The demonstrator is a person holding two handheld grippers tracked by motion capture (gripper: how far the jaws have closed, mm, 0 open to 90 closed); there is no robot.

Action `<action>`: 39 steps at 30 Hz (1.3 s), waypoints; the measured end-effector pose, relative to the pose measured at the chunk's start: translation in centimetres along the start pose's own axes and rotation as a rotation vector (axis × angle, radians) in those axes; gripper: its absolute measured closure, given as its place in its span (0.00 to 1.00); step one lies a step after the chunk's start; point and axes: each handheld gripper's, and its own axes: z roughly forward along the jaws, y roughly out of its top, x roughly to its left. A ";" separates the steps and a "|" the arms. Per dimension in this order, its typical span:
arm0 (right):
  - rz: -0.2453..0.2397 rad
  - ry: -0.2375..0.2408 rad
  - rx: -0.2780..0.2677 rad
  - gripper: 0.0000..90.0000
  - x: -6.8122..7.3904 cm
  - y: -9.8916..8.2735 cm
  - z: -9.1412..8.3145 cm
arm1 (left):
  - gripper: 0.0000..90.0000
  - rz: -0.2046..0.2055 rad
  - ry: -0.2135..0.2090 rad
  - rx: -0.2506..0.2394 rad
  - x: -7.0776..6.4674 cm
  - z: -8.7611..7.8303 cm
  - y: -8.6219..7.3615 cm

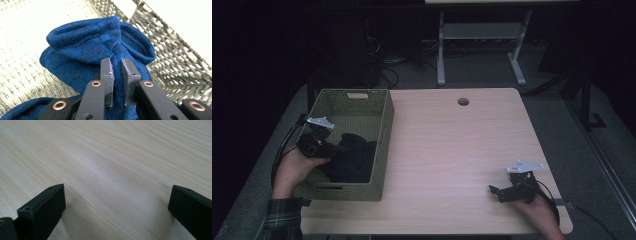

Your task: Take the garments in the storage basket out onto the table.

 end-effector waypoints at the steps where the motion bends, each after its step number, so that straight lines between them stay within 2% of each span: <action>1: 0.000 0.000 0.000 0.01 0.0 0.0 0.0 | 0.90 0.001 0.000 -0.001 0.0 -0.2 0.2; 18: -0.001 0.000 0.000 0.01 0.0 0.0 0.0 | 0.90 0.051 0.031 0.030 -0.4 -4.1 4.3; 21: 0.001 0.000 0.000 0.01 0.0 0.0 0.0 | 0.91 0.065 0.046 0.014 -0.6 -5.3 5.1; 31: -0.001 -0.001 -0.001 0.01 0.0 0.0 0.0 | 0.91 0.085 0.075 -0.031 -0.8 -7.8 7.1; 39: -0.001 -0.001 -0.001 0.01 0.0 0.0 0.0 | 0.91 0.101 0.068 -0.071 -1.4 -9.2 8.5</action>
